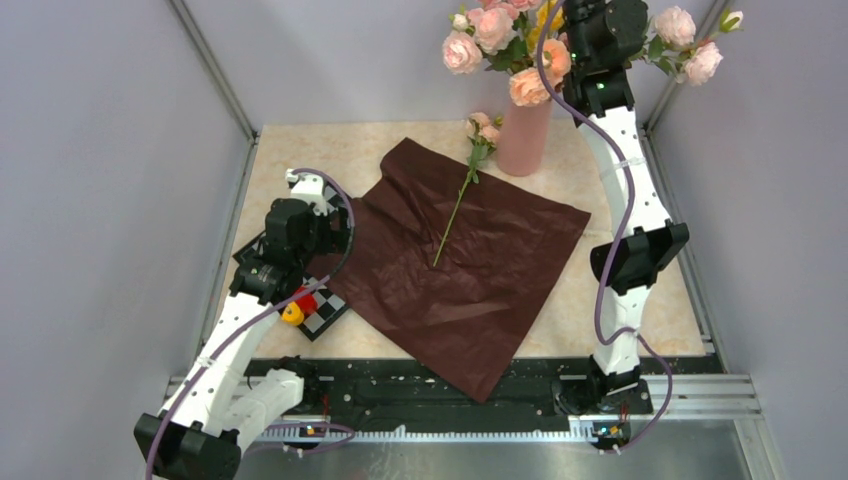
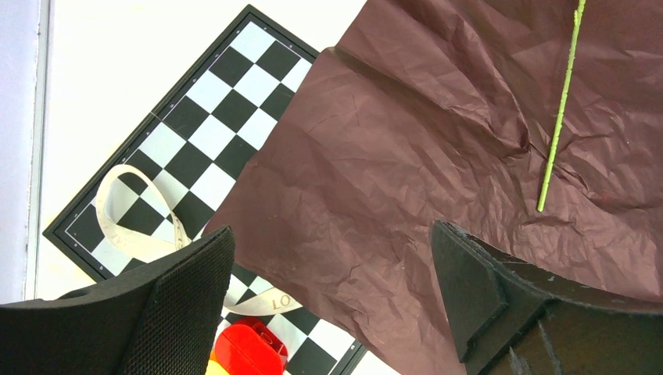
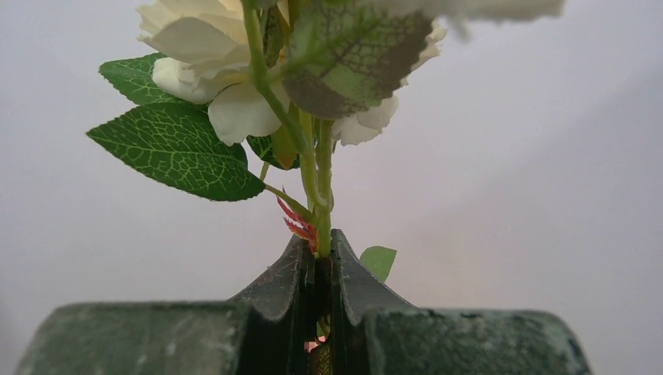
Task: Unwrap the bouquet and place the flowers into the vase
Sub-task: Insert the fake flower into the vase.
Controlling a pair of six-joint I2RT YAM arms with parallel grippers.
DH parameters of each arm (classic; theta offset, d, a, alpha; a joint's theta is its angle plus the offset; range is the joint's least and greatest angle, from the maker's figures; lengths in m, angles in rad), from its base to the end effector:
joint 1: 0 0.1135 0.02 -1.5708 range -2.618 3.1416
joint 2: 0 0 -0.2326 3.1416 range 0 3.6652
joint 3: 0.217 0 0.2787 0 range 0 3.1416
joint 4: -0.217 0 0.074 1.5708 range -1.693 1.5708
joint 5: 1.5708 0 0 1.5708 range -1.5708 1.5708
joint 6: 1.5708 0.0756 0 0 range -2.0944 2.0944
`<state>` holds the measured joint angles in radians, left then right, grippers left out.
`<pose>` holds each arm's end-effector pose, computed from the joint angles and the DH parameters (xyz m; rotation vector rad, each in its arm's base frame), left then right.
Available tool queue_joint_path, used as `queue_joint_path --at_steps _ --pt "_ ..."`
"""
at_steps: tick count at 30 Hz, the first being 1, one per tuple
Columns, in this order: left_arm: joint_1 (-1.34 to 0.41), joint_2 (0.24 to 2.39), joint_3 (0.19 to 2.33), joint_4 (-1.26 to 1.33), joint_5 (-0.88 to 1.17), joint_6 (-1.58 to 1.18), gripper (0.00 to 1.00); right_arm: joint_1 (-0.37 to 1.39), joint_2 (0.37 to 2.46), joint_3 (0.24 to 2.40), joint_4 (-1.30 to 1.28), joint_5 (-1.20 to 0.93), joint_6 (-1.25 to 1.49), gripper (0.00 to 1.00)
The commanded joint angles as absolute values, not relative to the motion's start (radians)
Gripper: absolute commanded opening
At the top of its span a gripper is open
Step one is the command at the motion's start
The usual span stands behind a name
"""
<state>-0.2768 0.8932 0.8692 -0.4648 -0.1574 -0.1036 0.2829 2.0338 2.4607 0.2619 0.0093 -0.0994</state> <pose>0.2716 -0.0648 0.2784 0.0806 2.0523 -0.0741 0.4441 0.1284 0.5840 -0.1592 0.8687 0.1673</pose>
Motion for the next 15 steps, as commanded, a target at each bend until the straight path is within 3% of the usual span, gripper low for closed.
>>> queue_joint_path --at_steps 1,15 --pt "-0.272 0.893 0.866 -0.434 -0.141 -0.110 0.99 0.265 1.986 2.460 0.245 0.057 -0.068 0.00" --pt "-0.270 0.883 0.860 -0.434 -0.140 -0.115 0.99 0.236 1.976 2.286 0.276 0.113 -0.049 0.00"
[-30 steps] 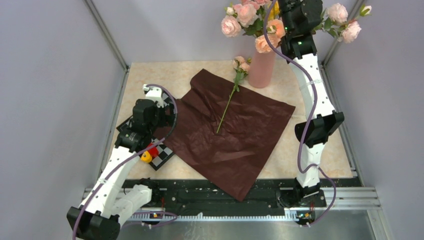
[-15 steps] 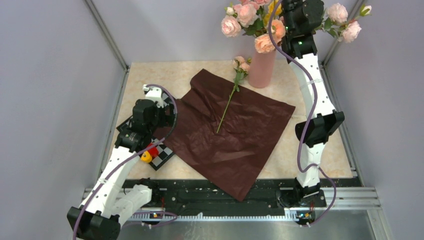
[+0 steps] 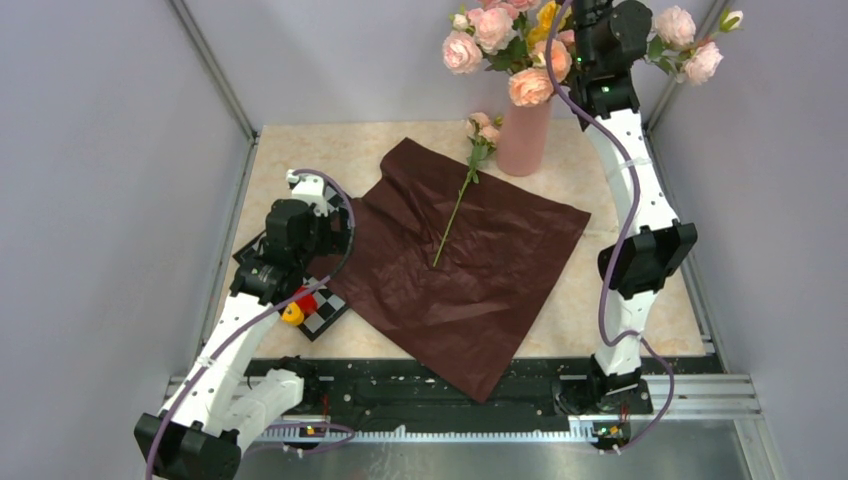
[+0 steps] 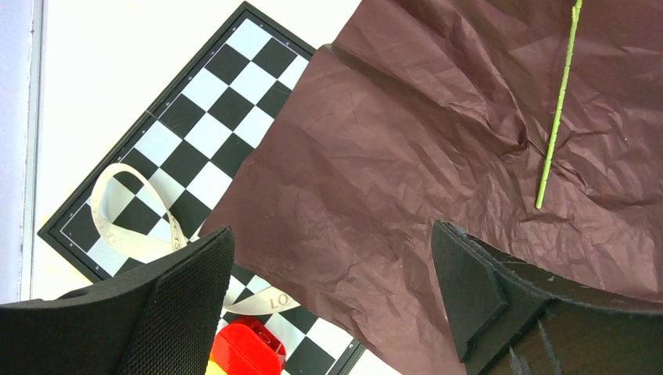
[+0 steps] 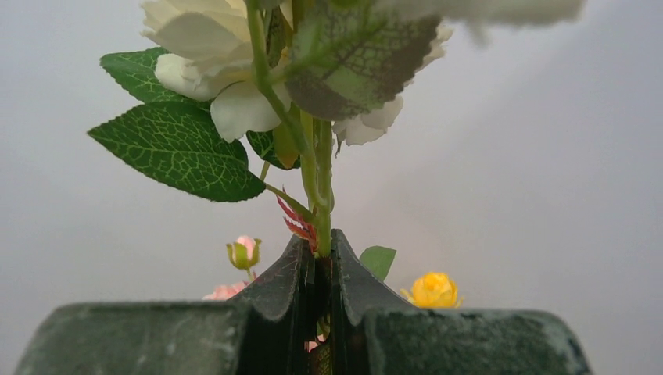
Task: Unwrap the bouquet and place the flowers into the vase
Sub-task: Insert the fake flower into the vase.
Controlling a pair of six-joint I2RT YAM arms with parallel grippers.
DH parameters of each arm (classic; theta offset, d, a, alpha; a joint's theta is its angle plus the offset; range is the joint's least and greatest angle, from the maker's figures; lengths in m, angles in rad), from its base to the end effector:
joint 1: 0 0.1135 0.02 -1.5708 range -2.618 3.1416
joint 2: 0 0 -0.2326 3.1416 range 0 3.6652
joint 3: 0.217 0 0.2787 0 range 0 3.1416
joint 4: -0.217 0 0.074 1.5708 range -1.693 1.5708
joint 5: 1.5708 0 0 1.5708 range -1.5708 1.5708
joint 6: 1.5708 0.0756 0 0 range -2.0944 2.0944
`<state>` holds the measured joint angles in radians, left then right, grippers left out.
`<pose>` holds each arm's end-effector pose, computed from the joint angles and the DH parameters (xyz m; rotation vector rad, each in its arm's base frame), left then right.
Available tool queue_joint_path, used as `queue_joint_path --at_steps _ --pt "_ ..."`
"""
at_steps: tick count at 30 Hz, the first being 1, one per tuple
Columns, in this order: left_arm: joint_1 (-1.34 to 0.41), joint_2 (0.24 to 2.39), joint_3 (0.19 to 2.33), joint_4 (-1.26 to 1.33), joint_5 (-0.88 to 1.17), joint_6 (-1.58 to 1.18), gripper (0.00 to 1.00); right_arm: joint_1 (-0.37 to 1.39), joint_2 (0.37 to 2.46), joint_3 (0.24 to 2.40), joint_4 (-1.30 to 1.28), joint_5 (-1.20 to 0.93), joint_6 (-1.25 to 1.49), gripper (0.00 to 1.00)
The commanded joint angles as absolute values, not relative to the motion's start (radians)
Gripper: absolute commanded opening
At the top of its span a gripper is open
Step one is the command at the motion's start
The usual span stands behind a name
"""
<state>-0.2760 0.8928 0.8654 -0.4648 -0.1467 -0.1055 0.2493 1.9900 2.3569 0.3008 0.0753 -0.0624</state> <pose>0.2714 -0.0654 0.2769 0.0850 2.0566 -0.0850 0.4515 0.1091 0.5721 -0.0709 0.9034 0.1399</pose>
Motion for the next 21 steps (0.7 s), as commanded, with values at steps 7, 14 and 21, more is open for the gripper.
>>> queue_joint_path --at_steps 7,14,21 --pt "-0.270 0.889 0.861 -0.434 -0.139 -0.114 0.99 0.234 1.976 2.222 0.290 0.109 -0.048 0.00" --pt "-0.270 0.892 0.861 -0.434 -0.136 -0.114 0.99 0.234 1.951 2.118 0.325 0.129 -0.050 0.00" --pt "-0.270 0.894 0.861 -0.434 -0.132 -0.114 0.99 0.234 1.942 2.072 0.327 0.147 -0.066 0.00"
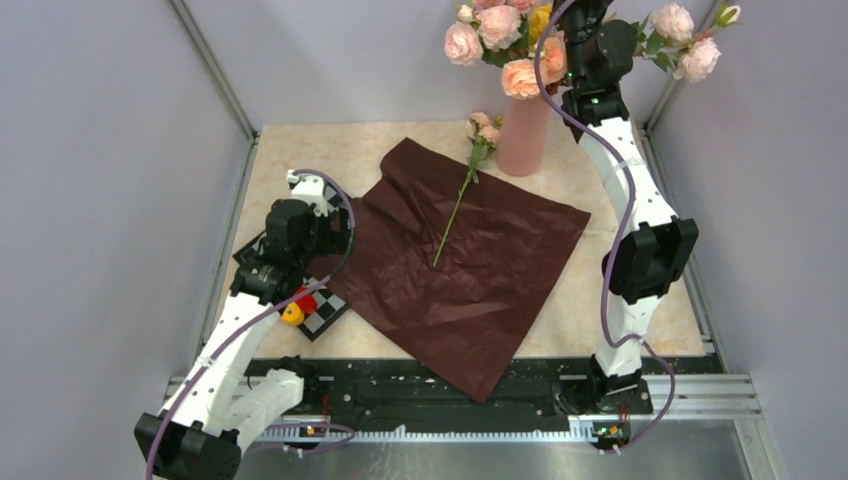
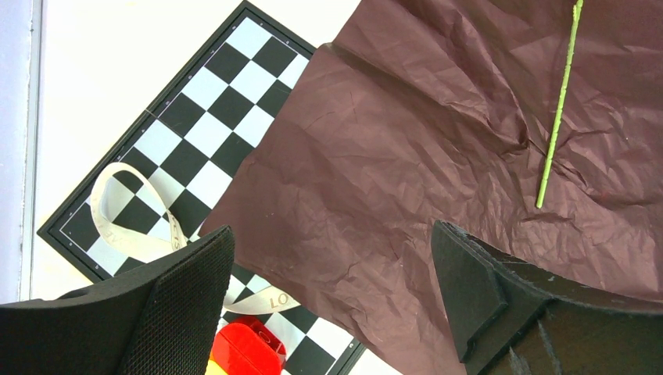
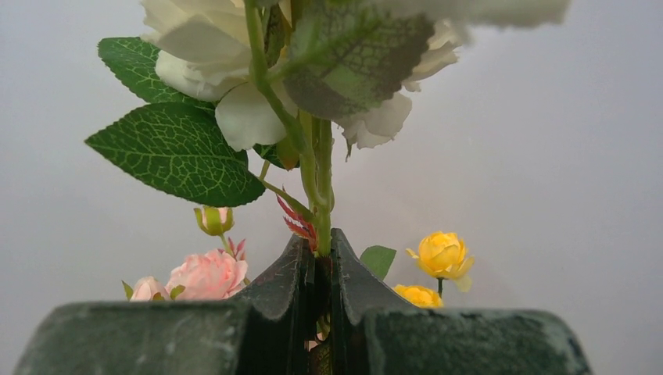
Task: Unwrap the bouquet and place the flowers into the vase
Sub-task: Insert the fake flower into the vase.
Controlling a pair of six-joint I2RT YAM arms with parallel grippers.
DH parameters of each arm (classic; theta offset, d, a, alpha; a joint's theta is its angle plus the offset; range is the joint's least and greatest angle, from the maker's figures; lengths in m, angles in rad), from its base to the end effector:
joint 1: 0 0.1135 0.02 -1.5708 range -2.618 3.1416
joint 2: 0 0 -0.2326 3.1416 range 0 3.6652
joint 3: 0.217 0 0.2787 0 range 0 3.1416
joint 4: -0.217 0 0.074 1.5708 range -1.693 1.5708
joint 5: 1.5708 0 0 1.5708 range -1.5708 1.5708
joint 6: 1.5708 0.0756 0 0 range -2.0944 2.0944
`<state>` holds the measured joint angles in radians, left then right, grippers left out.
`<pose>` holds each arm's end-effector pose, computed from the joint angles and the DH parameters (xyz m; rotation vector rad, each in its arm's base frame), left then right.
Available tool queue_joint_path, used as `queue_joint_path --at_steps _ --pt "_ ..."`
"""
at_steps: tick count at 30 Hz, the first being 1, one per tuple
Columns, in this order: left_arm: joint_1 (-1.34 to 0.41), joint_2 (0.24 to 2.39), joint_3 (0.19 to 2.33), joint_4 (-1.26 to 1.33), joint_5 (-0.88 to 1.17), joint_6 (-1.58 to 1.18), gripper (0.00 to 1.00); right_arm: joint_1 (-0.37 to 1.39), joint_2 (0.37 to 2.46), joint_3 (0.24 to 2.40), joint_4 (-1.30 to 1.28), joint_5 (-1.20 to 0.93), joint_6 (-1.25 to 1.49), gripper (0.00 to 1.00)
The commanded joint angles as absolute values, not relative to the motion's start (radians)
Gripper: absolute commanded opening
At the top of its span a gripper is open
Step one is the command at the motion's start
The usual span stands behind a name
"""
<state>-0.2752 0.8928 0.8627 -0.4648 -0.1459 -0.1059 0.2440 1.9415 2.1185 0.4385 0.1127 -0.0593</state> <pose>0.2714 -0.0652 0.2758 0.0847 2.0593 -0.0849 0.4711 0.1085 0.5234 -0.0414 0.9595 0.1165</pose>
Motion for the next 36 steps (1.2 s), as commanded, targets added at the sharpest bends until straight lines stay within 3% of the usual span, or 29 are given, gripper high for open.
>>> queue_joint_path --at_steps 1,11,36 --pt "-0.270 0.894 0.862 -0.434 -0.130 -0.115 0.99 0.233 1.940 2.069 0.327 0.149 -0.068 0.00" --pt "-0.270 0.897 0.861 -0.434 -0.120 -0.117 0.99 0.233 1.908 2.058 0.329 0.163 -0.075 0.07" --pt "-0.270 0.891 0.862 -0.436 -0.110 -0.120 0.99 0.235 1.958 2.037 0.248 0.178 -0.088 0.00"
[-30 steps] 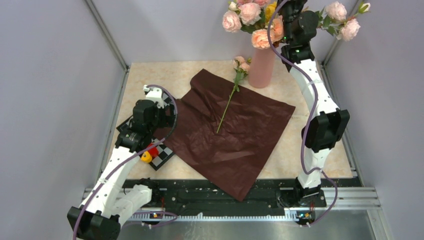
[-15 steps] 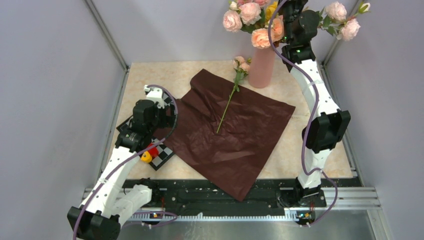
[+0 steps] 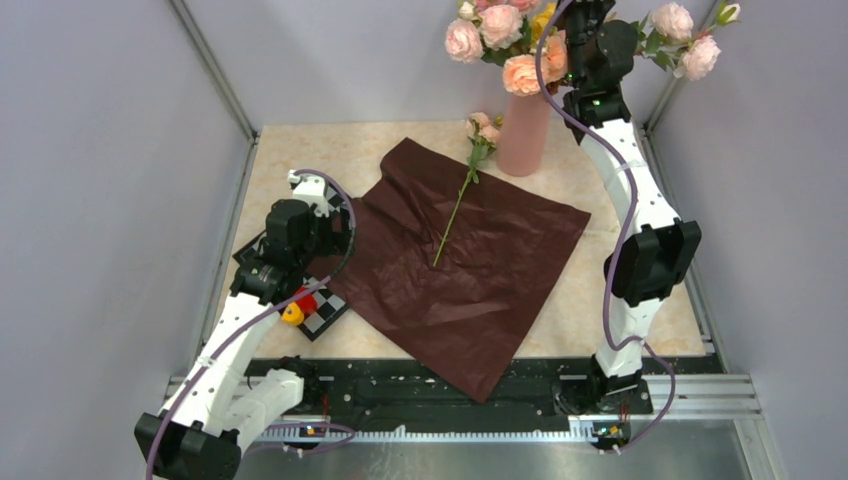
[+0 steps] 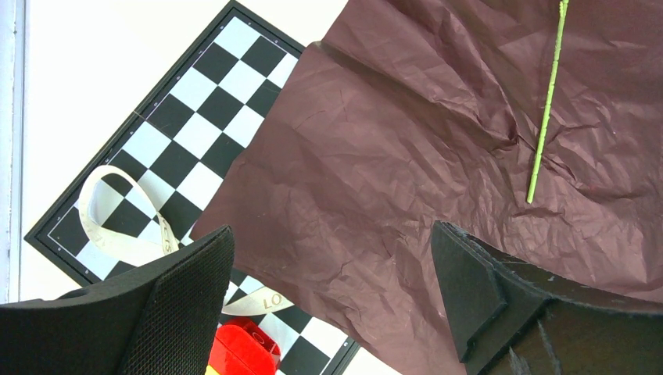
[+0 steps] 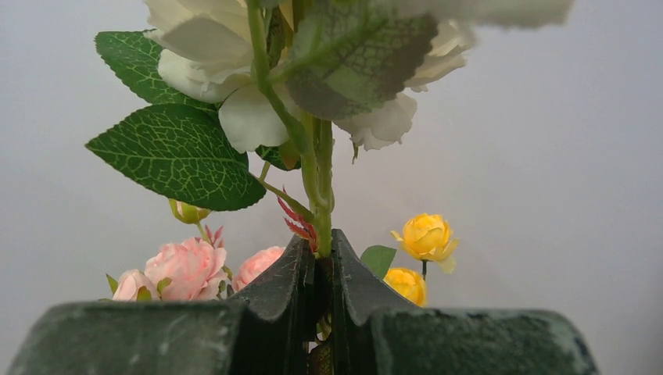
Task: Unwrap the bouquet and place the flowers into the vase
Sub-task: Insert the fake flower into the vase.
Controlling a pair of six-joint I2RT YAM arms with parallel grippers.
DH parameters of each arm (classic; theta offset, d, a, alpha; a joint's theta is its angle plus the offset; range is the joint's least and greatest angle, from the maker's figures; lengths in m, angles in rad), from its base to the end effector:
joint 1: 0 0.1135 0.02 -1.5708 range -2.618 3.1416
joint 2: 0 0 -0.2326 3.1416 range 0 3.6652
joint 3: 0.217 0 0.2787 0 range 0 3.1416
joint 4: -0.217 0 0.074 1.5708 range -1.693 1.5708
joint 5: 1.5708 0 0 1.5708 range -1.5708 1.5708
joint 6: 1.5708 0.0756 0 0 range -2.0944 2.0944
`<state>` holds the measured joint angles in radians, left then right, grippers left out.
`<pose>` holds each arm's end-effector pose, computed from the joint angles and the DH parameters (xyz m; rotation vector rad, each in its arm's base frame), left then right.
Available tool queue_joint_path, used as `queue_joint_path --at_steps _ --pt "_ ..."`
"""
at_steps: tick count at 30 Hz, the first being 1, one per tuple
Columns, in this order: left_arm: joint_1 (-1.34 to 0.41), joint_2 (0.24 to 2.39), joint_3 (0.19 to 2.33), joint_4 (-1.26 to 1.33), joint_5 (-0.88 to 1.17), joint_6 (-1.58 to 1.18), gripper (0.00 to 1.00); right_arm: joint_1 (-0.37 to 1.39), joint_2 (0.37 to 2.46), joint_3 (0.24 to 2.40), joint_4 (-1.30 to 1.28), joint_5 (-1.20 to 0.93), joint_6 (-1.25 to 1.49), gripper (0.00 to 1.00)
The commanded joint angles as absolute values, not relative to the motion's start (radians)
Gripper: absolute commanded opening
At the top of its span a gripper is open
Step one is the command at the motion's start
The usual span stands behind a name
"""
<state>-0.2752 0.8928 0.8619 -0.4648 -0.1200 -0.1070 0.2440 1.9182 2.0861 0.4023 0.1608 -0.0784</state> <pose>0.2711 -0.0671 0.2753 0.0997 2.0621 -0.1119 0.4712 0.1048 0.5171 -0.0150 1.0090 0.0709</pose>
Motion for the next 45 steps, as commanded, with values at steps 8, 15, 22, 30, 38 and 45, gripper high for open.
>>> queue_joint_path --at_steps 8,15,22,30,38,45 --pt "-0.270 0.889 0.861 -0.436 -0.112 -0.120 0.99 0.235 1.899 2.019 0.274 0.153 -0.050 0.08" --pt "-0.270 0.889 0.861 -0.436 -0.110 -0.121 0.99 0.234 1.849 1.975 0.320 0.145 -0.041 0.08" --pt "-0.269 0.891 0.860 -0.436 -0.113 -0.120 0.99 0.235 1.807 2.007 0.363 0.165 -0.043 0.03" --pt "-0.268 0.892 0.859 -0.436 -0.112 -0.120 0.99 0.234 1.761 2.104 0.364 0.175 -0.048 0.00" --pt "-0.268 0.892 0.861 -0.436 -0.108 -0.122 0.99 0.234 1.742 2.072 0.355 0.158 -0.058 0.00" --pt "-0.268 0.901 0.860 -0.436 -0.107 -0.121 0.99 0.235 1.772 1.956 0.379 0.142 -0.053 0.00"
